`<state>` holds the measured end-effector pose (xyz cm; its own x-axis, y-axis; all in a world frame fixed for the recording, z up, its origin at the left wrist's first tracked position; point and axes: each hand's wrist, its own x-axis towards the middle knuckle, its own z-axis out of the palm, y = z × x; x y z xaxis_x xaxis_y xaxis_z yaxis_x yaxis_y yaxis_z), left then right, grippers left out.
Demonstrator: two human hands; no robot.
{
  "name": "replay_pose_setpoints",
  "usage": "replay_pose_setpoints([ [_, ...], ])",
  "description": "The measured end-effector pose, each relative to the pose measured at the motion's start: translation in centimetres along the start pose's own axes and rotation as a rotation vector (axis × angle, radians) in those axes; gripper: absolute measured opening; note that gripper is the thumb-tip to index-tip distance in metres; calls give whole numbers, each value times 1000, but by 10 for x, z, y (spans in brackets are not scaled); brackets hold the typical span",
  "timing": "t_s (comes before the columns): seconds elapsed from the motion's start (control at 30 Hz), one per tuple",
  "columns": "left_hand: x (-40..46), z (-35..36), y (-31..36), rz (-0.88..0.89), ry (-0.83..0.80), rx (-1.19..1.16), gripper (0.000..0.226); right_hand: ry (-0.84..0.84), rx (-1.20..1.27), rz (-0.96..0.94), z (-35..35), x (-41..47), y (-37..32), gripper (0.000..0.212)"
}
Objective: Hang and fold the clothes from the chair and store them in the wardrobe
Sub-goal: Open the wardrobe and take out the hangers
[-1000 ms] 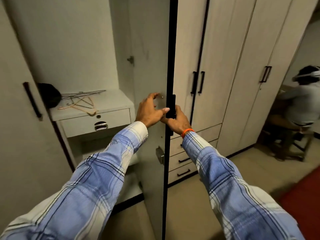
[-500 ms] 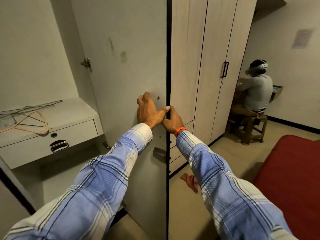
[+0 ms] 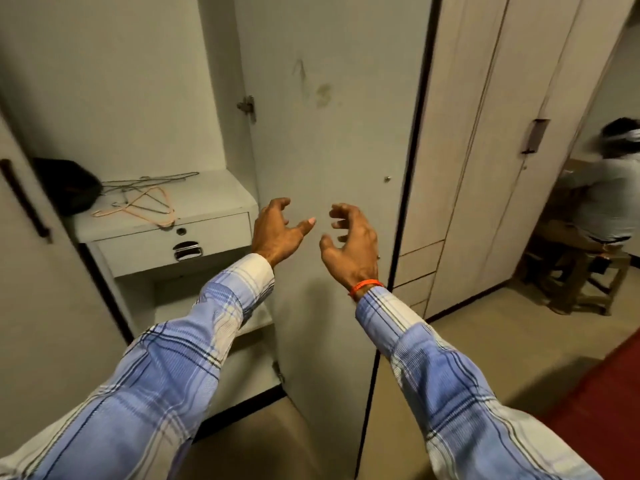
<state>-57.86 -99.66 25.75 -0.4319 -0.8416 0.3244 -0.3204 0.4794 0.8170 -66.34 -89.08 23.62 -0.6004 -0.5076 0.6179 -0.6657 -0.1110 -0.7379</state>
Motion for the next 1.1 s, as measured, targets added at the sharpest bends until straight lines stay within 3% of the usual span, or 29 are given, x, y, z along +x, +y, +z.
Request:
replay_pose_setpoints([
  [0.2,-8,-100,-58,-168,164,58,62,-459,41,88,99,-9,-37,53],
  [0.33,-3,-168,-109,-287,294,68,60,-608,79,93,174,-10,-57,53],
  [0.53,32,-267,-190,-370,439,75,58,-708,105,53,308,1,-86,51],
  [0.8,125,-366,-266,-384,507,100,62,-771,136,87,469,36,-120,53],
  [1.1,201,-391,-280,-291,537,30,42,-757,99,83,546,67,-144,55],
])
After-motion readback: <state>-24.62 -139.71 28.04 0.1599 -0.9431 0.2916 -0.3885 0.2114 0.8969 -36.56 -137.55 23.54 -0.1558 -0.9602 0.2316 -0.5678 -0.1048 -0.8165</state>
